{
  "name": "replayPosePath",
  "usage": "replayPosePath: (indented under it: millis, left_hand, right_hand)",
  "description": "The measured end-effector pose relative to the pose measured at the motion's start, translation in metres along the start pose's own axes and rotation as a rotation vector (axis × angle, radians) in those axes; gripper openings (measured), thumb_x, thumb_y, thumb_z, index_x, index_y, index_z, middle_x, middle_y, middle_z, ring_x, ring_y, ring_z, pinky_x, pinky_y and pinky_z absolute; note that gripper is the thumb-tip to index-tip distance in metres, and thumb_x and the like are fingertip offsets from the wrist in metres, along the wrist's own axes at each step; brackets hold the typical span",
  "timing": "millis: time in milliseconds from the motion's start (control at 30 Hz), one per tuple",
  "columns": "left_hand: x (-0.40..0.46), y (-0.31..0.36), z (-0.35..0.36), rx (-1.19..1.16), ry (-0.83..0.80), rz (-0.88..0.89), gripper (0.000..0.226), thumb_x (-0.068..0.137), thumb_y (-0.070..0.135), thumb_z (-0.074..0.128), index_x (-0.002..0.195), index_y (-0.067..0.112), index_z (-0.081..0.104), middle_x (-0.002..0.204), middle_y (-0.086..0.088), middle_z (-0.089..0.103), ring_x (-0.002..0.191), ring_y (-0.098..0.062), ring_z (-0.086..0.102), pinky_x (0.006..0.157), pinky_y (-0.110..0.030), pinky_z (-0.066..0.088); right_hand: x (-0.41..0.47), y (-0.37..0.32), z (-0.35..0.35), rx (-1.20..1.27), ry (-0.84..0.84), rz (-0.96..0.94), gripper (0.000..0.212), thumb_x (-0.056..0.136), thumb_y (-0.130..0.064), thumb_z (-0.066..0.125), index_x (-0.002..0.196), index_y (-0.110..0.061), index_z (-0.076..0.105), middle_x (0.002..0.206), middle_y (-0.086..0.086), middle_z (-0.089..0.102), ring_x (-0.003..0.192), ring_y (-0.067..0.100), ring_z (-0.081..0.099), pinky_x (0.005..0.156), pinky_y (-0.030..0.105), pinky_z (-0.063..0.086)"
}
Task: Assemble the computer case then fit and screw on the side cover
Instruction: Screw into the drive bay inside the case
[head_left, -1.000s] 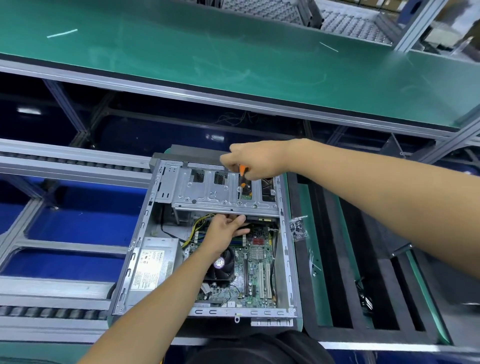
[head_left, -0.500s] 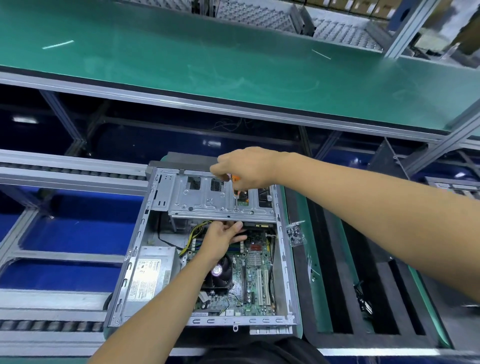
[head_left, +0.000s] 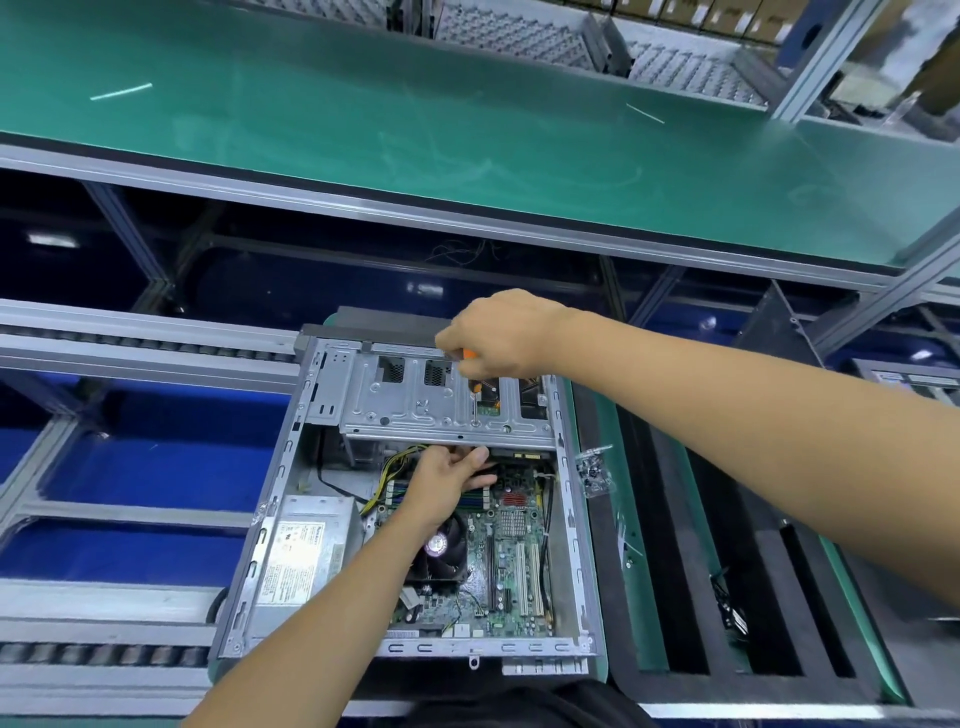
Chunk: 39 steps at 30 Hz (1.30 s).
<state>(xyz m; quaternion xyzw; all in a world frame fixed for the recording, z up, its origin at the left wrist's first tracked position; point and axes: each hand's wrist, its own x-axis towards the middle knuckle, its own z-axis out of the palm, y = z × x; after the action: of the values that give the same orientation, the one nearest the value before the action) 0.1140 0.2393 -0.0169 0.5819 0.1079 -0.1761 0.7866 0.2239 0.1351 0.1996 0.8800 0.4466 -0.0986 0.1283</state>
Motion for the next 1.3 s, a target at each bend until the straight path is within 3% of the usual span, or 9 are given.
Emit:
replayPosePath:
  millis: [233,400,467,533,633,833,1033,1167,1300]
  left_hand:
    - [-0.005,0.005,0.004,-0.028,0.006,-0.002,0.009,0.098,0.013,0.063,0.1,0.004,0.063,0.118,-0.018,0.068,0.095,-0.023,0.075,0.075,-0.02,0.058]
    - [-0.006,0.007,0.004,-0.036,0.009,-0.006,0.009,0.099,0.012,0.062,0.099,0.003,0.062,0.119,-0.021,0.067,0.098,-0.023,0.073,0.074,-0.018,0.058]
    - [-0.006,0.008,0.005,-0.039,0.01,-0.008,0.009,0.099,0.011,0.062,0.1,0.002,0.062,0.12,-0.022,0.066,0.1,-0.025,0.073,0.073,-0.018,0.058]
    - [-0.006,0.008,0.005,-0.045,0.013,-0.006,0.009,0.099,0.01,0.062,0.102,0.002,0.061,0.122,-0.022,0.065,0.104,-0.029,0.071,0.073,-0.018,0.058]
    - [-0.007,0.009,0.005,-0.044,0.01,-0.008,0.012,0.099,0.01,0.062,0.106,0.001,0.061,0.124,-0.022,0.064,0.106,-0.03,0.07,0.073,-0.018,0.058]
    - [-0.007,0.008,0.004,-0.039,0.009,-0.013,0.016,0.099,0.012,0.063,0.11,0.0,0.061,0.123,-0.02,0.066,0.1,-0.025,0.073,0.074,-0.019,0.058]
    - [-0.007,0.01,0.005,-0.039,0.002,-0.011,0.011,0.099,0.013,0.063,0.105,0.003,0.062,0.118,-0.017,0.068,0.091,-0.021,0.076,0.074,-0.02,0.058]
    - [-0.008,0.01,0.005,-0.028,-0.002,-0.012,0.006,0.099,0.013,0.063,0.1,0.007,0.063,0.113,-0.013,0.069,0.094,-0.023,0.075,0.077,-0.021,0.059]
    - [-0.009,0.01,0.005,-0.022,0.004,-0.008,0.005,0.099,0.012,0.063,0.098,0.007,0.063,0.114,-0.013,0.069,0.097,-0.024,0.075,0.077,-0.021,0.059]
  right_hand:
    - [-0.007,0.003,-0.002,0.336,-0.083,-0.047,0.03,0.084,-0.003,0.053,0.1,-0.027,0.047,0.1,-0.005,0.043,0.075,0.02,0.051,0.056,0.035,0.034]
    - [-0.007,0.007,0.006,0.06,0.036,0.047,0.008,0.095,-0.029,0.051,0.09,-0.025,0.046,0.07,-0.007,0.053,0.061,0.017,0.049,0.051,0.031,0.027]
    - [-0.005,0.008,0.009,0.107,-0.012,0.068,0.007,0.097,-0.032,0.049,0.097,-0.025,0.046,0.079,-0.005,0.056,0.063,0.018,0.051,0.052,0.033,0.029]
    - [-0.004,0.008,0.008,0.322,-0.079,0.054,0.018,0.092,-0.021,0.056,0.105,-0.028,0.045,0.102,-0.004,0.05,0.072,0.017,0.053,0.055,0.035,0.036]
    - [-0.005,0.005,0.004,0.461,-0.079,-0.038,0.033,0.082,0.002,0.053,0.098,-0.026,0.047,0.099,-0.009,0.043,0.08,0.017,0.05,0.061,0.035,0.036]
    - [-0.003,0.009,0.007,0.006,0.053,-0.002,0.013,0.097,-0.031,0.051,0.092,-0.026,0.04,0.065,-0.008,0.051,0.057,0.016,0.048,0.049,0.031,0.027]
    - [-0.009,0.01,0.004,0.357,-0.07,-0.041,0.042,0.078,-0.002,0.058,0.104,-0.028,0.038,0.102,-0.004,0.042,0.069,0.02,0.05,0.051,0.038,0.035]
    - [-0.007,0.012,0.005,0.214,-0.003,-0.072,0.023,0.08,-0.005,0.054,0.09,-0.025,0.046,0.089,-0.008,0.047,0.071,0.006,0.045,0.054,0.033,0.028]
    - [-0.007,0.011,0.012,0.135,0.027,0.055,0.015,0.095,-0.024,0.05,0.081,-0.02,0.045,0.062,-0.004,0.05,0.055,0.018,0.043,0.051,0.032,0.028]
